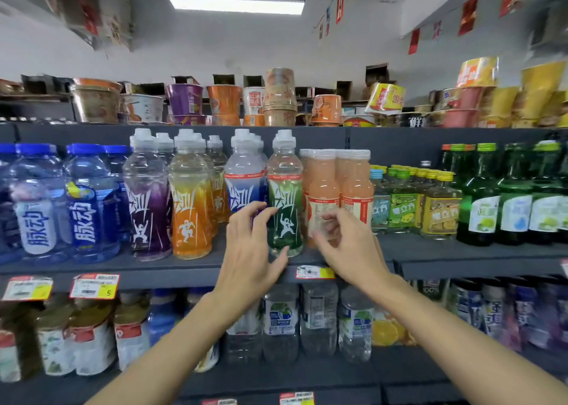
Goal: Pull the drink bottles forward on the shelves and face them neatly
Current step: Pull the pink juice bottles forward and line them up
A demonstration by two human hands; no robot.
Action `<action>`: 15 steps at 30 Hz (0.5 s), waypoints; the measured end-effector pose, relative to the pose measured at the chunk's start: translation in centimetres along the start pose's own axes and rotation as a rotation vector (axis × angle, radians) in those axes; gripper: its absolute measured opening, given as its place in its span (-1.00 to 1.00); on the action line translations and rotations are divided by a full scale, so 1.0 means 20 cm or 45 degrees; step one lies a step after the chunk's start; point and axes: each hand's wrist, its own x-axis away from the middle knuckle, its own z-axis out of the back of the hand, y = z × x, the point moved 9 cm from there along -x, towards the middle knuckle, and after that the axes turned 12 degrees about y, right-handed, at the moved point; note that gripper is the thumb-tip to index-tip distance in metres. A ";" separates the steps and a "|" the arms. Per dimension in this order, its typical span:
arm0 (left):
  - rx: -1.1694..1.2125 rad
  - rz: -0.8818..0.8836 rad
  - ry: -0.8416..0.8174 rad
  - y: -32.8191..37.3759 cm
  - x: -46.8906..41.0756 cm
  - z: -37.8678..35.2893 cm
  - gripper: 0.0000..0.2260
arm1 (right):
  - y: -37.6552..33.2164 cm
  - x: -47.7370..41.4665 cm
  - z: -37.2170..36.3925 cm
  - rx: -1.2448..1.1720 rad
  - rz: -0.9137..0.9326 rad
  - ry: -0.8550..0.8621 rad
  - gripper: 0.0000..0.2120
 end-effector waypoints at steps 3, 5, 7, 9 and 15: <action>0.113 -0.021 -0.055 0.22 -0.03 -0.17 -0.49 | 0.15 -0.06 0.14 0.094 0.078 0.155 -0.78; 0.137 0.101 -0.111 0.29 -0.04 -0.29 -0.50 | 0.28 -0.10 0.19 0.142 0.002 0.196 -0.66; 0.075 0.236 -0.134 0.33 -0.03 -0.40 -0.46 | 0.41 -0.12 0.20 0.117 -0.111 0.184 -0.47; 0.004 0.393 -0.155 0.35 -0.01 -0.49 -0.42 | 0.50 -0.13 0.18 0.042 -0.209 0.132 -0.30; -0.027 0.723 -0.096 0.37 0.00 -0.59 -0.31 | 0.59 -0.13 0.04 -0.062 -0.310 -0.159 -0.29</action>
